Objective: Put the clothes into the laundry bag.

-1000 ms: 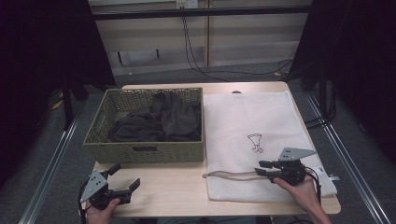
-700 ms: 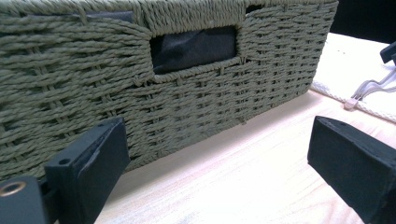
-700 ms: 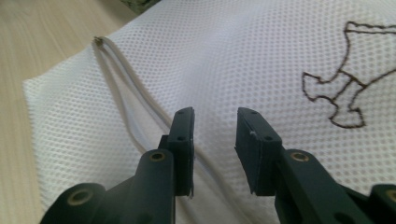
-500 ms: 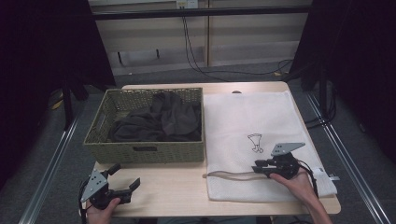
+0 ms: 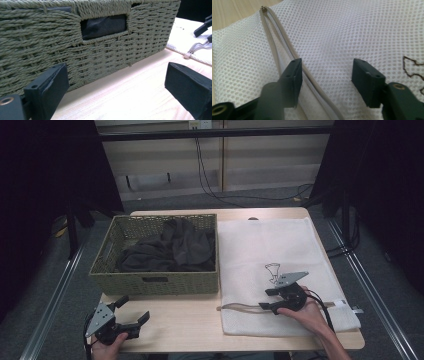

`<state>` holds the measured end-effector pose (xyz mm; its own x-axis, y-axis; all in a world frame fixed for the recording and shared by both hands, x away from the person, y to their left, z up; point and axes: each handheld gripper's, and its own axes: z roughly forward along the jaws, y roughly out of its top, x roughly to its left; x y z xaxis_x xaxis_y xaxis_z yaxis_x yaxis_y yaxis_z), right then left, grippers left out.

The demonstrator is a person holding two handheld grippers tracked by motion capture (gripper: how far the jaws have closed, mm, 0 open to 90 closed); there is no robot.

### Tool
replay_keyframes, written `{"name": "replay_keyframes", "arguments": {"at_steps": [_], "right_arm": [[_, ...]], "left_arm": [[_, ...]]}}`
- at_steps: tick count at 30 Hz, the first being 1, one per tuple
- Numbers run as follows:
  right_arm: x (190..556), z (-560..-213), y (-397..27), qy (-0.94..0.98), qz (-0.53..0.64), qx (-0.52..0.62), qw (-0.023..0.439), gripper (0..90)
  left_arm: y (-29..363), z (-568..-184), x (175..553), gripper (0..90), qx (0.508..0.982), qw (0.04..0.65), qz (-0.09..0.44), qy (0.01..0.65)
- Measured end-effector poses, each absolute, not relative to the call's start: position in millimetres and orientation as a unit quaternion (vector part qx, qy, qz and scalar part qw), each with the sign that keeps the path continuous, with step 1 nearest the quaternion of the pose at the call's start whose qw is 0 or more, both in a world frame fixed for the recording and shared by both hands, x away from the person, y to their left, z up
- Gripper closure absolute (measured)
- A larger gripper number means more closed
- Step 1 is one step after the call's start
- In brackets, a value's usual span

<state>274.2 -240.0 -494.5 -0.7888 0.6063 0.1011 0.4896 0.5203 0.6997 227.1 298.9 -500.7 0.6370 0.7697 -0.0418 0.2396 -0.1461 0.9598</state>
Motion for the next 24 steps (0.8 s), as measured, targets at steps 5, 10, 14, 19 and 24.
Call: {"name": "replay_keyframes", "arguments": {"at_steps": [5, 10, 14, 19, 24], "right_arm": [[270.5, -496.0, -245.8, 0.874, 0.366, 0.31, 0.077, 38.2], [264.9, -501.1, -241.3, 0.88, 0.358, 0.295, 0.099, 34.1], [266.4, -500.8, -242.4, 0.878, 0.358, 0.3, 0.106, 45.4], [269.9, -500.7, -246.1, 0.871, 0.363, 0.312, 0.113, 58.8], [274.0, -500.6, -249.8, 0.863, 0.364, 0.33, 0.114, 76.0]], "left_arm": [[299.1, -501.0, 228.2, 5.3, 0.715, 0.552, 0.24, 0.355], [298.4, -500.6, 228.0, 5.3, 0.719, 0.549, 0.242, 0.351], [298.7, -501.0, 227.8, 5.3, 0.719, 0.551, 0.237, 0.353], [298.2, -501.1, 228.2, 5.3, 0.714, 0.555, 0.233, 0.356], [299.3, -500.8, 228.3, 5.3, 0.719, 0.553, 0.231, 0.353]]}}
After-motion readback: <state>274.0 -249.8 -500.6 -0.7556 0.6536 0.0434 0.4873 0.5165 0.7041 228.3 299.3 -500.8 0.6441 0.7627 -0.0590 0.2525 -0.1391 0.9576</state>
